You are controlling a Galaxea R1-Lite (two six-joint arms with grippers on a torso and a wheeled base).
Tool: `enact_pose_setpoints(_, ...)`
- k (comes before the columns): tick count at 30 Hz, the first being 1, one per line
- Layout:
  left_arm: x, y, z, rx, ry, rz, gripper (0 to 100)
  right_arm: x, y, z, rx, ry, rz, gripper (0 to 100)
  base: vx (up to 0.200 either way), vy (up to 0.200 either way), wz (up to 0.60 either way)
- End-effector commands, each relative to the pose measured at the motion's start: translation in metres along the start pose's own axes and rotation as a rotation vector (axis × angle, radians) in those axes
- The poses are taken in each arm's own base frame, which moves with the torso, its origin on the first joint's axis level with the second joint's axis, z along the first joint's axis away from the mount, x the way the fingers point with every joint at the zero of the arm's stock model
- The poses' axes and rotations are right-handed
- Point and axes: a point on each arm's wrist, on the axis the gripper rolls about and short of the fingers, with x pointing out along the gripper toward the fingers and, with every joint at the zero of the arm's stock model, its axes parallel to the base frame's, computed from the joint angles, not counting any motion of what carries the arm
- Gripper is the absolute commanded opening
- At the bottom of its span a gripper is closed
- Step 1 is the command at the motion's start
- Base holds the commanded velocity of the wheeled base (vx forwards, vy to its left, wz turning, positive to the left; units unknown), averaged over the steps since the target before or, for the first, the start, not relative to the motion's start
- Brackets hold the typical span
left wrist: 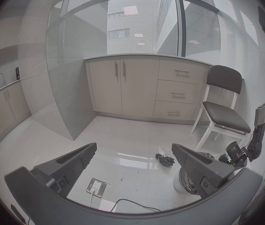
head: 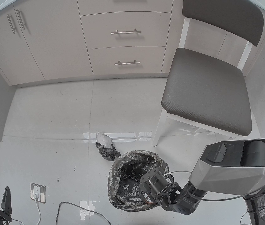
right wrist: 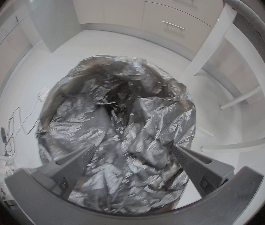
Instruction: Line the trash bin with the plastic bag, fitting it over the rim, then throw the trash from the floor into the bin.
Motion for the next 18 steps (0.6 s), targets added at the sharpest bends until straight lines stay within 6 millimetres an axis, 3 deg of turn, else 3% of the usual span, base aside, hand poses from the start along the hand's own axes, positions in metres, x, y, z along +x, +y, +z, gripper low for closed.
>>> enact_pose_setpoints(1,0.001,0.000,-0.005,0.004,0.021,0.003,100,-0.014,0.010,-0.005,-0.035,0.003,0.045,100,0.000,0.000,0.00)
enact_pose_setpoints(11,0.001,0.000,-0.005,-0.002,0.021,0.003,100,-0.028,0.026,-0.020,-0.093,0.025,0.104,100,0.000,0.000,0.00)
enact_pose_setpoints(14,0.001,0.000,-0.005,-0.002,0.021,0.003,100,-0.030,0.025,-0.016,-0.085,0.009,0.106,100,0.000,0.000,0.00)
enact_pose_setpoints(18,0.001,0.000,-0.005,-0.002,0.021,0.003,100,-0.035,0.020,0.008,-0.039,-0.065,0.103,100,0.000,0.000,0.00)
